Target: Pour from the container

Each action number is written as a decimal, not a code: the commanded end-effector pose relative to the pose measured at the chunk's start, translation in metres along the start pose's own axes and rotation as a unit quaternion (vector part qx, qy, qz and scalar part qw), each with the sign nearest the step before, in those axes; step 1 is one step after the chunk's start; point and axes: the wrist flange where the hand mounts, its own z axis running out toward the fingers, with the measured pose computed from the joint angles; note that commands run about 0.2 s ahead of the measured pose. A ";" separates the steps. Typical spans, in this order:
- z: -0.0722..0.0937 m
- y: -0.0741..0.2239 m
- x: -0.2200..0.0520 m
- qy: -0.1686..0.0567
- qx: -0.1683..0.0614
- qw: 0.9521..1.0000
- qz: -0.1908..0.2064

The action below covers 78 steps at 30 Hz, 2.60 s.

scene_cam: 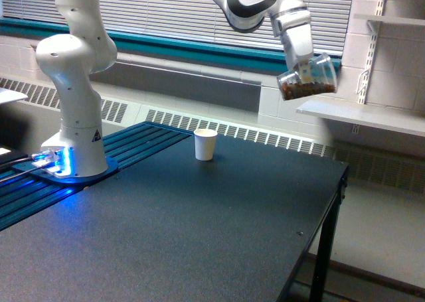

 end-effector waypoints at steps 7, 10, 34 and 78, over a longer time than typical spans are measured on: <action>-0.012 -0.007 -0.051 -0.003 -0.003 1.000 0.023; -0.014 -0.006 -0.064 -0.005 -0.006 1.000 0.022; -0.018 -0.025 -0.146 -0.029 -0.020 0.999 -0.024; -0.032 -0.042 -0.253 -0.041 -0.023 0.988 -0.148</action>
